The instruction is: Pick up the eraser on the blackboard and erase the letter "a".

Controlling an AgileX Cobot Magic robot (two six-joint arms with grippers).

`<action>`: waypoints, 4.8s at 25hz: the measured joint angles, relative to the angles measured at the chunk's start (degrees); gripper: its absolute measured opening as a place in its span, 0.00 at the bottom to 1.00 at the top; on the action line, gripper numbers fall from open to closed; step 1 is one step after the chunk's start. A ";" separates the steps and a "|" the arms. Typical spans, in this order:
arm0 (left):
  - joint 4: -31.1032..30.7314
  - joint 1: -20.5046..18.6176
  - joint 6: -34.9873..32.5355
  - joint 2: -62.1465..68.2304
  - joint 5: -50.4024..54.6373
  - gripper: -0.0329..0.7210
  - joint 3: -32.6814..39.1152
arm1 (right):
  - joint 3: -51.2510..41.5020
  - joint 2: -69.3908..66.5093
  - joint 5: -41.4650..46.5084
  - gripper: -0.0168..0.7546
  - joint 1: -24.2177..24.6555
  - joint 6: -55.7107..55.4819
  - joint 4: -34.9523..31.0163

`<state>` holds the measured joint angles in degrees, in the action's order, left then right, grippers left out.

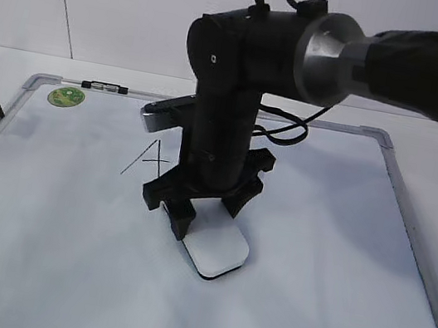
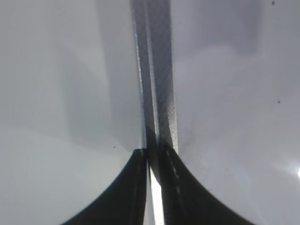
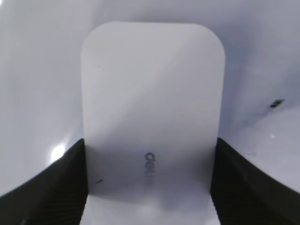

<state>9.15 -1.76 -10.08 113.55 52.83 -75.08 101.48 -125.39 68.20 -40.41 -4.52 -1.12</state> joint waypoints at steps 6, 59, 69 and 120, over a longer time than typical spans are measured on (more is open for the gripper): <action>0.00 0.00 0.00 0.00 0.00 0.14 0.00 | 0.00 0.00 0.32 0.76 0.42 -3.46 2.73; 0.00 0.00 0.00 0.00 -0.10 0.14 0.00 | 0.92 12.65 2.39 0.76 13.43 -5.46 10.76; 0.00 0.00 0.00 0.00 -0.10 0.14 0.00 | -14.41 20.23 2.39 0.76 23.64 -8.13 11.26; 0.10 0.00 0.00 0.00 -0.20 0.14 0.00 | -22.85 15.61 -10.60 0.76 31.55 -5.22 3.18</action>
<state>9.25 -1.76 -10.08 113.55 52.63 -75.08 78.63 -109.77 57.59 -8.86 -9.74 2.05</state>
